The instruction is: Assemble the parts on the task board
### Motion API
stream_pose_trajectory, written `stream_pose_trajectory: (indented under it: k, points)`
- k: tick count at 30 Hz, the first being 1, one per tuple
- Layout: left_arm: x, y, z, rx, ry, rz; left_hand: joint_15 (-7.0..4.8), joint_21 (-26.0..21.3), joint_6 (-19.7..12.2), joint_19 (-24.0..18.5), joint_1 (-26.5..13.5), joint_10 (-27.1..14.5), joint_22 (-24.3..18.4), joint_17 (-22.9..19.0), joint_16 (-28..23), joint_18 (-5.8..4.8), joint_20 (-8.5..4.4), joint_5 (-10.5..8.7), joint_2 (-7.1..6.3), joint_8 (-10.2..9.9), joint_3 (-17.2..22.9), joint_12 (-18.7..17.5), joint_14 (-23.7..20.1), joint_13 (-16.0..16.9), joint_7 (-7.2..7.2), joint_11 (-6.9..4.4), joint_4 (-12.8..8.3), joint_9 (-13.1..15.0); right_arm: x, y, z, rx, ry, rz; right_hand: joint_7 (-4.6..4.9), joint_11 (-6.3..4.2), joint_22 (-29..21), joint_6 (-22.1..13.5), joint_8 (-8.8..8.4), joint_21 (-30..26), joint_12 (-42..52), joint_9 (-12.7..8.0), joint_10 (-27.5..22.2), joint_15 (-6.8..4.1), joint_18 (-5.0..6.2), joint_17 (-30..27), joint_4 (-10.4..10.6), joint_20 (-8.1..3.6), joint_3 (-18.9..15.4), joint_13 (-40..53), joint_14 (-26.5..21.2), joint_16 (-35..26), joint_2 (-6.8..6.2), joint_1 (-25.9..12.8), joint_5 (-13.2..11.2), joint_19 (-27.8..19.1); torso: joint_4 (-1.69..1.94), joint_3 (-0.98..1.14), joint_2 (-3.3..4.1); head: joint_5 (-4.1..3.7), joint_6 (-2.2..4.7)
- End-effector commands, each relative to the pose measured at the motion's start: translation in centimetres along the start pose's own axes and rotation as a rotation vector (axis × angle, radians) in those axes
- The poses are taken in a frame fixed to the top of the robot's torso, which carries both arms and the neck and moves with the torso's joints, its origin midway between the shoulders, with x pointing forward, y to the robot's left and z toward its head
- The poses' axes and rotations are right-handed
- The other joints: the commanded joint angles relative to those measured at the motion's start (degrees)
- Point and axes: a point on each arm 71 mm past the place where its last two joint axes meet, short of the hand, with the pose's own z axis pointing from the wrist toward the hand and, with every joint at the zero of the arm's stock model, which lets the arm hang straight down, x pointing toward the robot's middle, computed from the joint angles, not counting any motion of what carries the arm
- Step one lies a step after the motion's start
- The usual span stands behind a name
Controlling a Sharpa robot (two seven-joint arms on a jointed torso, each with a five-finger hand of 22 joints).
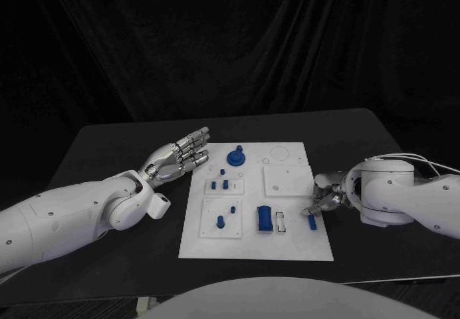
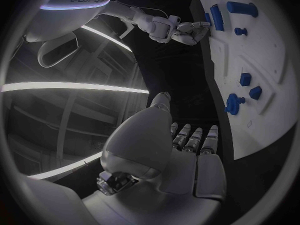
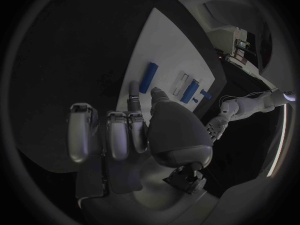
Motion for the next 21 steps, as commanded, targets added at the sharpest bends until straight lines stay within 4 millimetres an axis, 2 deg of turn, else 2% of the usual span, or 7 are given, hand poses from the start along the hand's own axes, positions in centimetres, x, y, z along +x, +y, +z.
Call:
stream_pose_trajectory:
  k: [1,6,9,11,15,17,21]
  points:
    - [0.1,-0.5,0.0,0.081,0.006,-0.011,0.2,-0.09,0.2,-0.1,-0.1,-0.09,0.07,-0.1,-0.21,0.8,0.43,-0.01,-0.41,0.4,0.09,0.21,-0.02,0.02,0.59,0.45,0.12,0.09,0.5,-0.1,0.4,0.021,0.003,0.019,0.01,-0.23,11.76,-0.99,-0.18,-0.61,0.15,0.13,5.97,-0.21,1.01,15.1,-0.34,-0.41,0.08,15.09,6.01,0.15,-0.19,0.55,0.77,2.89,0.0,0.01,0.03,0.03,-0.01]
    - [0.1,-0.5,-0.1,0.08,0.006,-0.012,0.26,-0.08,0.33,-0.09,-0.09,-0.06,0.09,-0.1,-0.21,0.8,0.44,0.01,-0.42,0.42,0.09,0.26,-0.02,0.03,0.75,0.59,0.11,0.1,1.0,0.0,0.8,0.024,0.011,0.022,0.19,-0.08,11.45,-2.21,0.33,-1.52,0.15,1.26,5.97,-0.11,1.19,15.1,-0.94,-0.37,0.44,15.09,6.01,0.15,-0.34,0.89,1.79,2.62,0.04,0.01,0.01,0.11,-0.01]
    - [0.1,-0.5,-0.1,0.079,0.006,-0.012,0.32,-0.07,0.46,-0.08,-0.08,-0.02,0.09,-0.1,-0.21,0.79,0.44,0.02,-0.42,0.44,0.1,0.34,-0.02,0.05,0.9,0.74,0.1,0.12,1.3,0.0,1.0,0.026,0.016,0.022,0.29,0.0,11.24,-3.64,0.9,-2.12,0.15,2.45,5.97,-0.08,1.31,15.1,-2.24,-0.35,1.3,15.09,6.01,0.15,-0.53,2.18,4.79,2.47,0.02,0.0,0.01,0.14,-0.01]
    - [0.1,-0.5,-0.1,0.078,0.007,-0.013,0.32,-0.07,0.46,-0.08,-0.08,-0.02,0.09,-0.1,-0.21,0.79,0.44,0.02,-0.42,0.44,0.1,0.34,-0.02,0.05,0.9,0.74,0.1,0.12,1.4,0.0,1.1,0.026,0.018,0.022,0.31,0.01,11.2,-4.01,1.19,-2.26,0.15,2.88,5.97,-0.06,1.33,15.1,-2.67,-0.33,1.59,15.09,6.01,0.15,-0.61,2.54,5.55,2.45,0.03,0.0,0.01,0.11,-0.01]
    - [0.2,-0.5,-0.1,0.076,0.008,-0.014,0.41,-0.06,0.59,-0.07,-0.05,0.06,0.11,-0.08,-0.18,0.78,0.46,0.04,-0.43,0.45,0.12,0.47,0.01,0.07,1.16,0.99,0.07,0.13,1.5,-0.1,1.2,0.029,0.022,0.022,0.33,0.03,10.99,-5.69,2.69,-2.93,0.15,4.77,5.97,-0.06,1.45,14.58,-4.85,-0.32,3.11,15.09,5.88,-0.12,-1.05,4.46,9.61,2.3,0.03,-0.01,-0.01,0.1,-0.01]
    - [0.2,-0.5,-0.1,0.075,0.009,-0.015,0.41,-0.06,0.59,-0.07,-0.05,0.06,0.11,-0.08,-0.18,0.78,0.46,0.04,-0.43,0.45,0.12,0.47,0.01,0.07,1.16,0.99,0.07,0.13,1.5,-0.1,1.2,0.029,0.022,0.023,0.37,0.04,10.92,-6.52,3.51,-3.17,0.15,5.7,5.97,-0.06,1.48,14.52,-5.61,-0.33,3.73,15.09,5.87,-0.15,-1.22,4.85,10.83,2.26,0.04,0.0,-0.01,0.06,-0.01]
    - [0.2,-0.4,-0.1,0.074,0.011,-0.017,0.46,-0.06,0.7,-0.06,-0.04,0.1,0.12,-0.06,-0.15,0.78,0.47,0.04,-0.42,0.47,0.14,0.53,0.05,0.08,1.3,1.15,0.06,0.14,1.6,-0.1,1.4,0.031,0.023,0.024,0.37,0.05,10.9,-8.03,5.5,-3.35,0.15,7.7,5.97,-0.06,1.5,14.36,-7.33,-0.34,5.11,15.09,5.83,-0.23,-1.38,5.8,11.74,2.28,0.01,0.0,0.0,0.13,-0.01]
